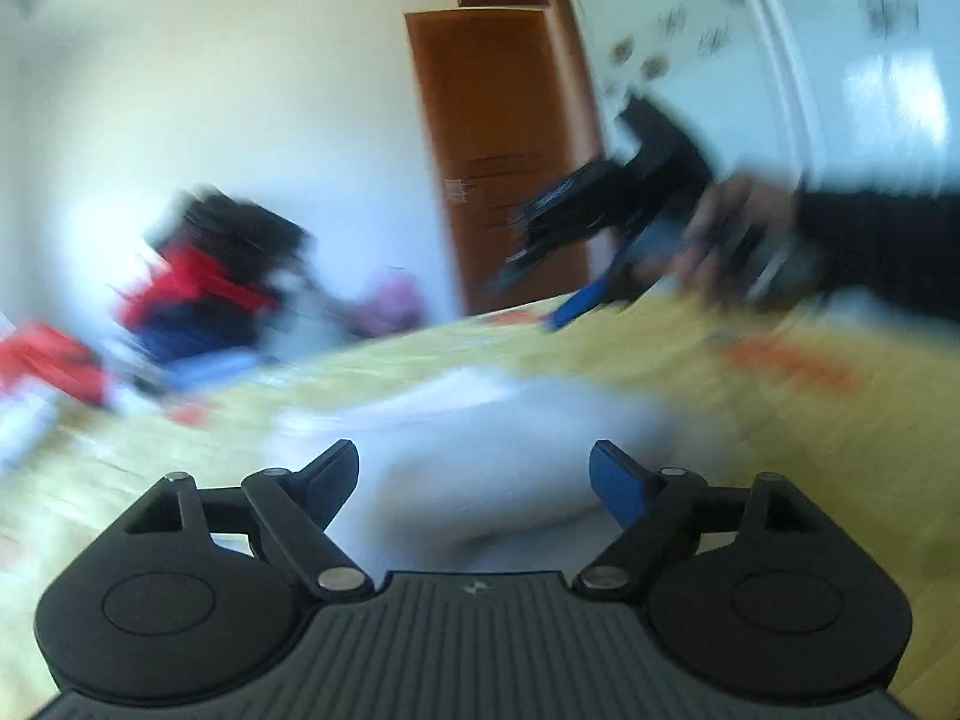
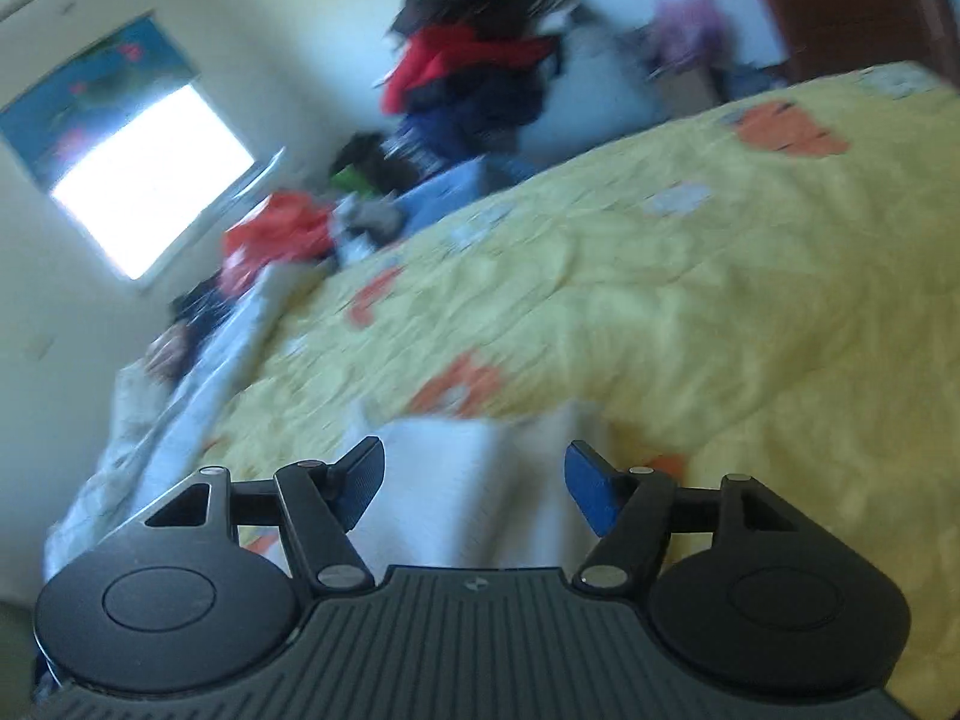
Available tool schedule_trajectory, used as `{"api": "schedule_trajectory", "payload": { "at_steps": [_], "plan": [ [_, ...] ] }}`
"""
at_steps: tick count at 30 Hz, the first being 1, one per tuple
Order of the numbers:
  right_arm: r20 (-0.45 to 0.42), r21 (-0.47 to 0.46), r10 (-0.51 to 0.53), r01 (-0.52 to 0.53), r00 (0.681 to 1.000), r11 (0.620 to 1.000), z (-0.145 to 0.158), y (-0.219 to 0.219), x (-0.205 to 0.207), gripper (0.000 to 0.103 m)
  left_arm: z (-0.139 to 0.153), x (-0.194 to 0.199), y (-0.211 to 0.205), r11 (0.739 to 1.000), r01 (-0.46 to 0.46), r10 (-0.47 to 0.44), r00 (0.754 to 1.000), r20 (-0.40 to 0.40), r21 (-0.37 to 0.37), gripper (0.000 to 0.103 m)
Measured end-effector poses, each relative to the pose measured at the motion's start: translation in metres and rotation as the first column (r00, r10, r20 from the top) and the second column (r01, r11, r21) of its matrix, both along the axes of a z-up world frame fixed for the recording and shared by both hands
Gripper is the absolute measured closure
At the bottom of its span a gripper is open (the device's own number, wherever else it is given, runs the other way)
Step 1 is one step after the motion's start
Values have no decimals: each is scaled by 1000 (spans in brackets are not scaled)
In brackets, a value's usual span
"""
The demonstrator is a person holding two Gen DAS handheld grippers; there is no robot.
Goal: Fold small clothes
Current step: 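Grasp the folded cardigan with both grippers and fold it over again, then open the left gripper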
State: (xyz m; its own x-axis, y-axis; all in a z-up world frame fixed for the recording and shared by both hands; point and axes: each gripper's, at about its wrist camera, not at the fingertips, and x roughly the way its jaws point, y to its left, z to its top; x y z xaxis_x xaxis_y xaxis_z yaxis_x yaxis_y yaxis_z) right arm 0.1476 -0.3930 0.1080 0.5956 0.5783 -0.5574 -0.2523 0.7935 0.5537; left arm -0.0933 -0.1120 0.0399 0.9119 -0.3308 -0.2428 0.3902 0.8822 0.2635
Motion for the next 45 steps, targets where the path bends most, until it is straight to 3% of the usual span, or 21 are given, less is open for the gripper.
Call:
{"api": "schedule_trajectory", "payload": {
  "at_steps": [3, 7, 8, 9, 10, 11, 12, 14, 17, 21, 26, 28, 34, 38, 42, 45],
  "plan": [
    [-60, -84, 60, -65, 996, 994, -13, 27, 13, 34, -23, 6, 1, 979, -106, 104, 994, 24, 172, 18],
    [-142, -106, 63, -79, 988, 991, -41, 47, 32, 34, -32, 15, -2, 971, -148, 153, 988, -13, 190, 20],
    [-144, -120, 61, -78, 988, 990, -47, 51, 35, 40, -33, 17, -3, 970, -150, 155, 988, -11, 193, 28],
    [-121, -128, 65, -80, 991, 989, -51, 53, 34, 55, -33, 14, -6, 971, -141, 146, 989, -13, 193, 44],
    [-107, -125, 70, -84, 992, 989, -52, 54, 30, 60, -33, 13, -8, 966, -154, 160, 987, -9, 207, 48],
    [-98, -119, 76, -87, 992, 989, -49, 52, 28, 76, -33, 13, -11, 961, -173, 175, 985, 13, 217, 57],
    [-83, -124, 77, -87, 994, 988, -42, 50, 26, 81, -29, 11, -16, 964, -171, 170, 985, 22, 205, 66],
    [-13, -121, 85, -86, 996, 989, -21, 39, 14, 87, -18, 12, -8, 977, -153, 152, 988, 16, 150, 71],
    [39, -107, 72, -68, 997, 992, -5, 18, 2, 87, -17, 9, -11, 980, -117, 115, 993, 19, 159, 72],
    [-89, -109, 28, -38, 996, 993, -50, 4, 7, 86, -40, 7, -22, 957, -85, 65, 995, 82, 278, 72],
    [-80, 60, -33, 38, 996, 997, -45, -4, -18, 48, -36, 8, -15, 953, -82, 68, 996, 57, 291, 65],
    [-69, 79, -15, 20, 997, 997, -38, -5, -32, 41, -35, 8, -8, 955, -75, 66, 997, 42, 288, 63],
    [-141, 2, 88, -88, 986, 996, -43, 13, -56, 44, -36, 17, -6, 951, -84, 88, 996, 1, 296, 60],
    [-102, -47, 107, -112, 989, 993, -44, 21, -66, 78, -36, 26, -15, 943, -107, 113, 994, 0, 314, 63],
    [-20, -107, 112, -113, 994, 988, -17, 15, -82, 82, -20, 22, -5, 966, -71, 74, 997, -2, 249, 73],
    [-87, -104, 76, -85, 993, 991, -40, -1, -77, 86, -37, 17, -10, 936, -34, 25, 999, 31, 350, 74]
  ]
}}
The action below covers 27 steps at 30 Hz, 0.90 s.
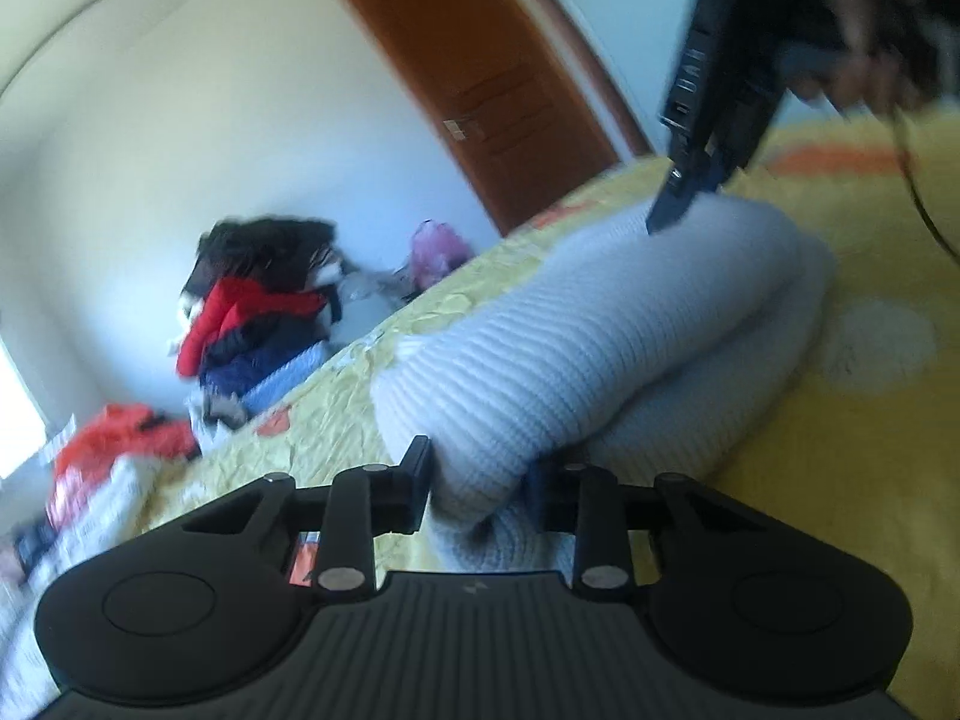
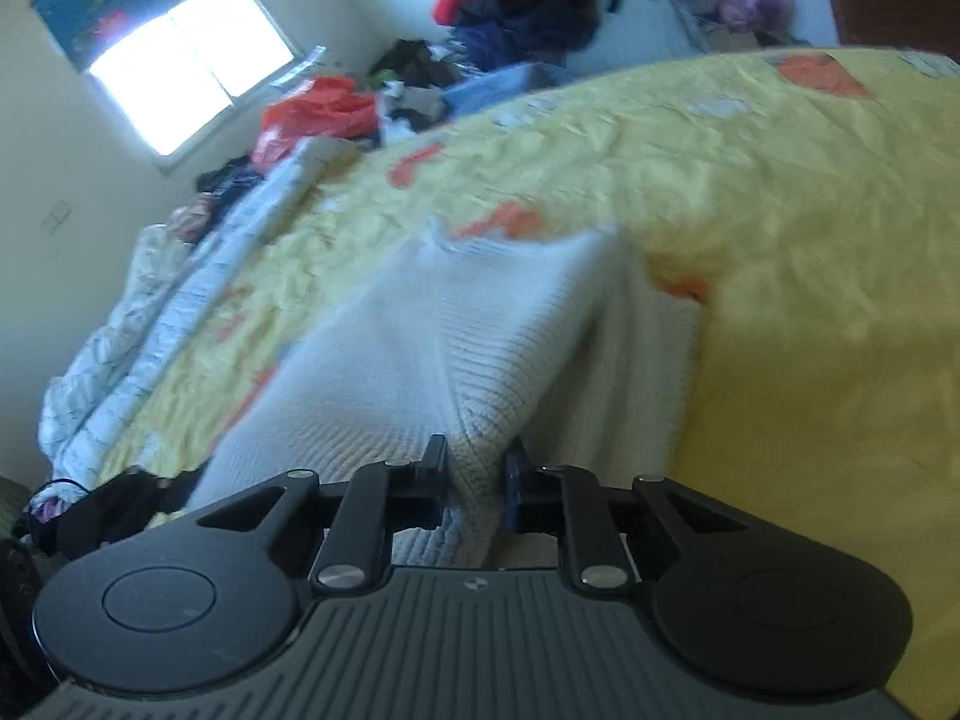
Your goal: Fold small clothes
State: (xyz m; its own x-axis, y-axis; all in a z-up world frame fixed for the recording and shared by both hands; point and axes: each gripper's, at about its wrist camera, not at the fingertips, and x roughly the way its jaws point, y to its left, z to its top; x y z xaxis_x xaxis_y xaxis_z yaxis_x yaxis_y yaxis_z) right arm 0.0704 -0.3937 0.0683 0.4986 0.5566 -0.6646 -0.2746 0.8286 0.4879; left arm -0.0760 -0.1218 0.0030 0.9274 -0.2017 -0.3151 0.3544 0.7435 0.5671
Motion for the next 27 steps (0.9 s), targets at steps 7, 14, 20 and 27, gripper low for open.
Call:
{"api": "schedule_trajectory", "payload": {
  "at_steps": [7, 14, 20, 27],
  "plan": [
    [3, 65, -23, 23, 1000, 998, -10, 0, -8, 62, 0, -4, 18, 998, 54, -54, 998, -8, -27, 58],
    [106, 125, -156, 143, 982, 982, 19, -26, -9, 1, 31, 13, 85, 970, 36, -68, 989, -129, -239, 9],
    [-134, 160, -223, 243, 966, 957, -34, -44, 30, 12, 19, 102, 125, 708, -205, -271, 805, -528, -676, 6],
    [-174, 291, -163, 209, 971, 934, -45, -39, 37, 5, 35, 98, 117, 666, -23, -530, 689, -495, -746, 8]
  ]
}}
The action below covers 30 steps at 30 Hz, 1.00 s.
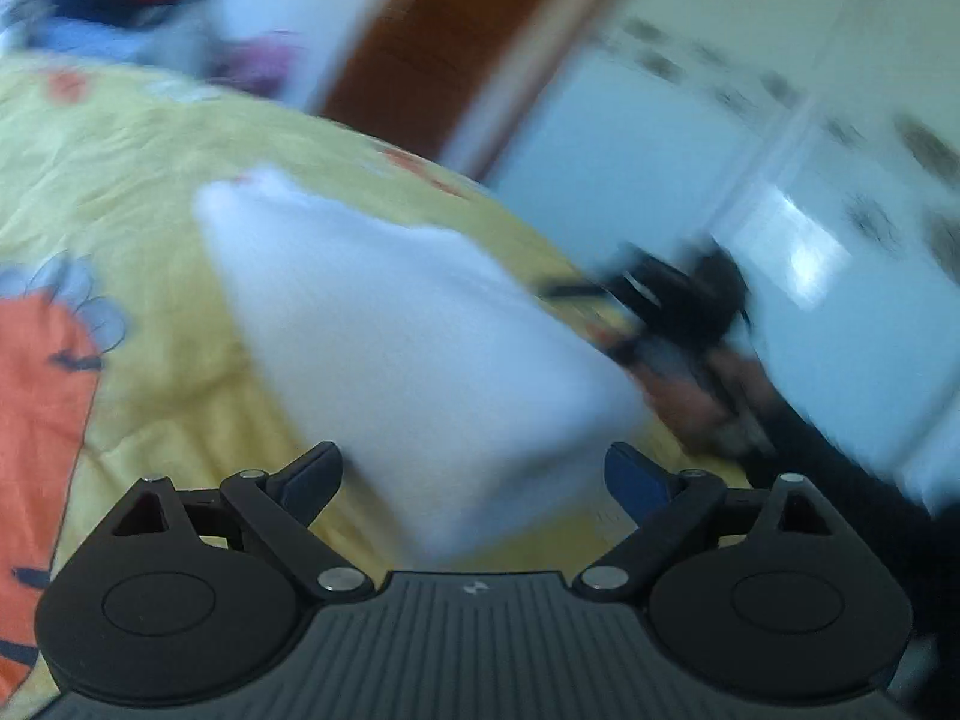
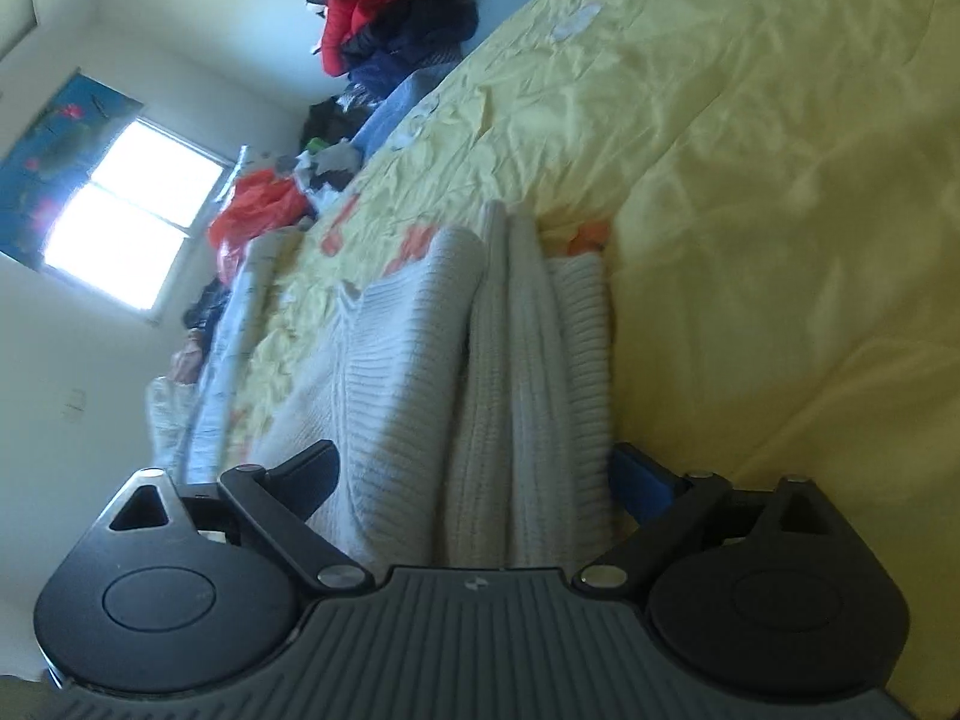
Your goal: Fold small clothes
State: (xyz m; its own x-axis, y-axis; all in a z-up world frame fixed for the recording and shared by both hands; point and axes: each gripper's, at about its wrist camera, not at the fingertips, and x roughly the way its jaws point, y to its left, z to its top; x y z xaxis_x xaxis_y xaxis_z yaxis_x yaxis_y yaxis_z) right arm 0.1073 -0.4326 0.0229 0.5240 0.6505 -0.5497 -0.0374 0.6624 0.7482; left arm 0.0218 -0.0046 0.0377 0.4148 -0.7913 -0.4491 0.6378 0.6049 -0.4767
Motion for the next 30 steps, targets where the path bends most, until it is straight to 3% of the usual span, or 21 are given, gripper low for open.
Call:
{"api": "schedule_trajectory", "payload": {
  "at_steps": [3, 5, 7, 9, 11, 12, 13, 16, 18, 21, 25, 29, 30],
  "plan": [
    [12, -3, 14, -14, 1000, 1000, 2, 6, 3, 5, 17, -17, 8, 996, 15, -29, 986, 164, 83, 7],
    [21, -8, 25, -25, 999, 1000, 4, 11, 5, 3, 21, -9, 17, 998, -44, 37, 987, 154, 43, 7],
    [25, -12, 28, -28, 999, 1000, 4, 15, 11, 2, 12, 15, 24, 991, -134, 135, 989, 60, -13, 7],
    [30, -21, 31, -30, 999, 999, 3, 19, 16, 2, -8, 45, 23, 975, -216, 212, 974, -77, -51, 7],
    [48, -55, 42, -40, 998, 998, 5, 25, 16, 2, -31, 72, 20, 959, -271, 243, 936, -255, -80, 6],
    [63, -80, 48, -43, 997, 996, 5, 28, 15, 5, -41, 82, 18, 950, -283, 229, 918, -324, -130, 6],
    [84, -124, 61, -51, 995, 991, 7, 34, 12, 7, -42, 87, 15, 937, -307, 240, 912, -331, -165, 7],
    [132, -248, 116, -80, 984, 966, 11, 54, 0, 17, -38, 98, -6, 936, -323, 260, 902, -345, -139, 19],
    [130, -221, 103, -73, 986, 972, 14, 55, -2, 31, -28, 97, -12, 939, -328, 282, 908, -311, -106, 40],
    [157, -205, 94, -61, 983, 977, 25, 60, -7, 39, -3, 85, -7, 951, -304, 285, 931, -227, -55, 54],
    [191, -120, 138, -116, 972, 986, 37, 80, -4, 50, 30, 68, 11, 952, -305, 303, 948, -96, -10, 55],
    [193, -119, 178, -157, 965, 980, 27, 113, 13, 53, 36, 72, 38, 924, -381, 382, 923, -53, 38, 50],
    [179, -125, 164, -143, 970, 982, 23, 115, 18, 48, 30, 75, 41, 919, -389, 393, 918, -59, 70, 46]
  ]
}}
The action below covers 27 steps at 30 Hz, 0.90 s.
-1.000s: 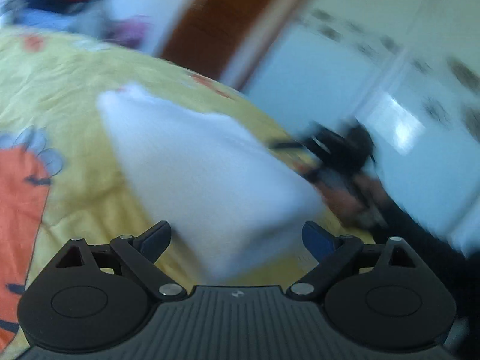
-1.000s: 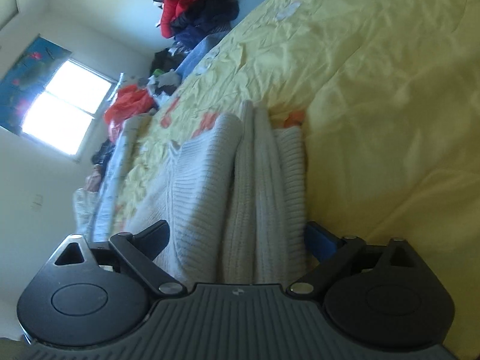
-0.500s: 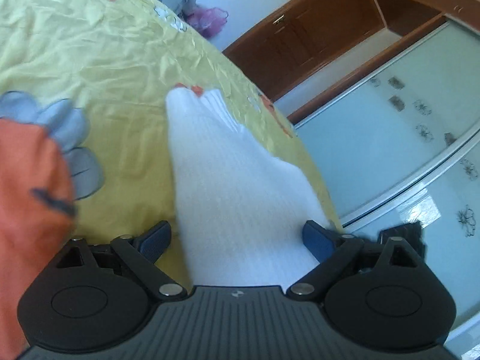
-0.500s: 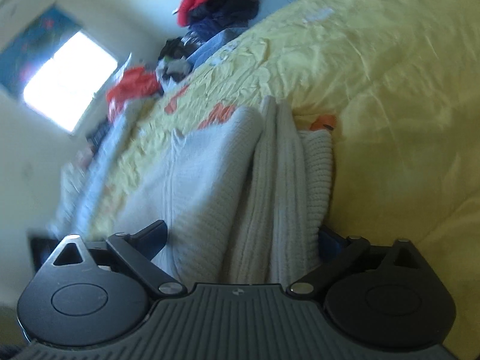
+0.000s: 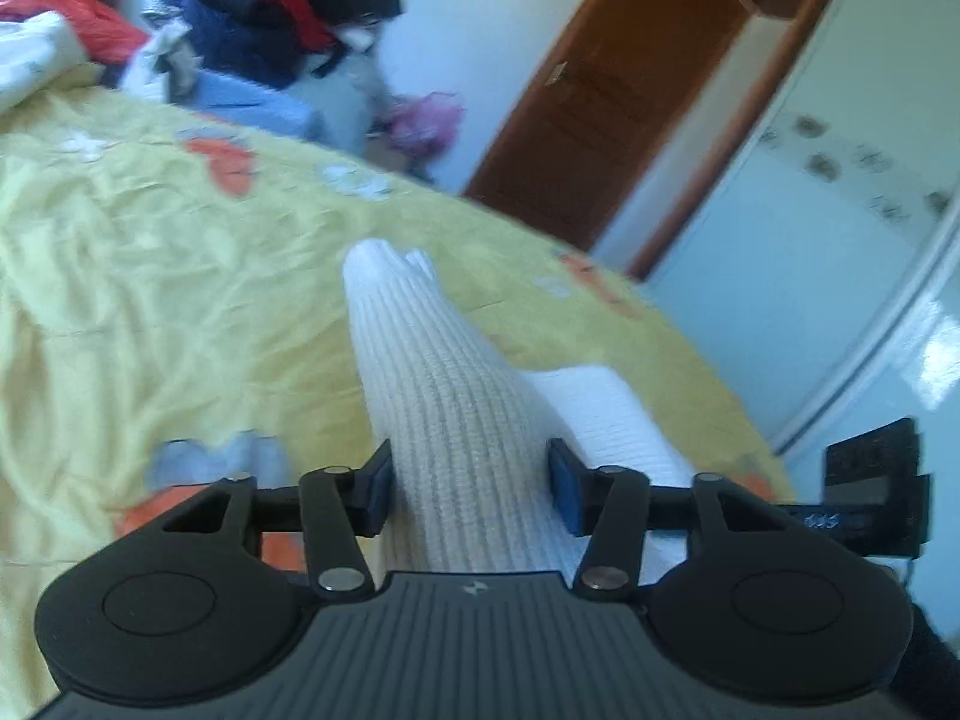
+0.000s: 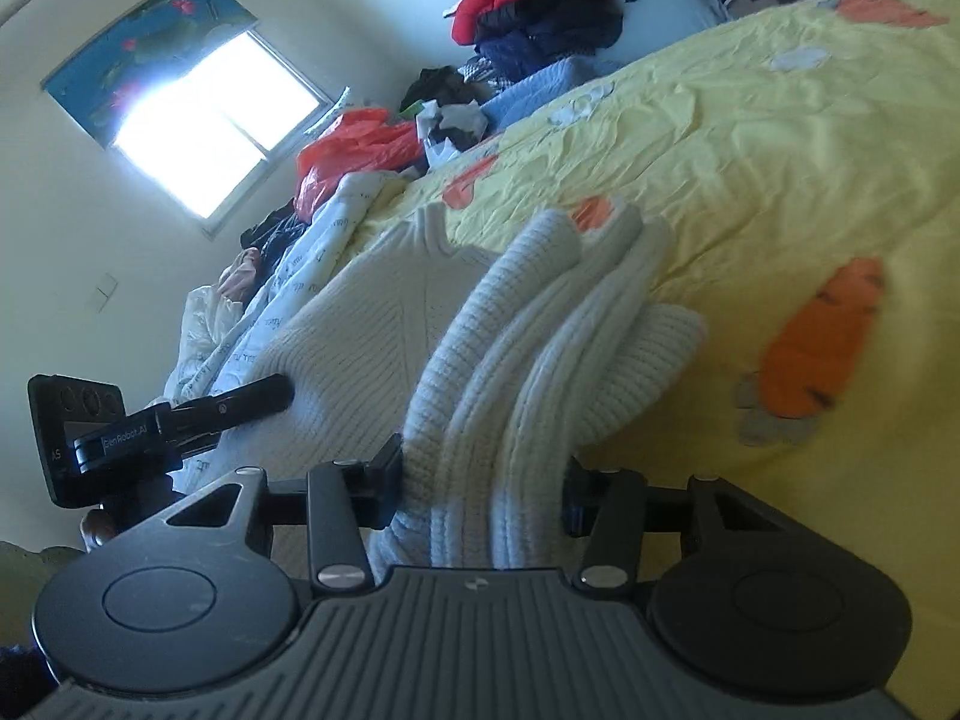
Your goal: Fold small clothes
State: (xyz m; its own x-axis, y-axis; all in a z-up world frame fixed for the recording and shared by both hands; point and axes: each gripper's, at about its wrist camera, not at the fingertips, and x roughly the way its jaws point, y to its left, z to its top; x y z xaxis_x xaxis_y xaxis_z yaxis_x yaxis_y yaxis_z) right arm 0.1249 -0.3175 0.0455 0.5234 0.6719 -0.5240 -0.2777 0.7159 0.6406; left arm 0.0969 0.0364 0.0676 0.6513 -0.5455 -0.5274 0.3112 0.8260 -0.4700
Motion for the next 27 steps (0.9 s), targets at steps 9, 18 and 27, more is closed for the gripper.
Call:
{"api": "schedule_trajectory", "payload": {
  "at_steps": [9, 18, 27],
  "plan": [
    [-87, 104, -32, 41, 996, 994, 1, -30, -34, 5, -35, -53, 50, 974, 10, -30, 996, -88, -225, 19],
    [-27, -144, 80, -83, 996, 986, -2, 27, -41, 20, -49, -50, 23, 977, 10, -44, 987, -155, -212, 40],
    [-54, -82, 99, -103, 994, 991, -4, -6, -67, 22, -41, -81, 12, 993, 116, -116, 989, -94, -8, 39]
  ]
}}
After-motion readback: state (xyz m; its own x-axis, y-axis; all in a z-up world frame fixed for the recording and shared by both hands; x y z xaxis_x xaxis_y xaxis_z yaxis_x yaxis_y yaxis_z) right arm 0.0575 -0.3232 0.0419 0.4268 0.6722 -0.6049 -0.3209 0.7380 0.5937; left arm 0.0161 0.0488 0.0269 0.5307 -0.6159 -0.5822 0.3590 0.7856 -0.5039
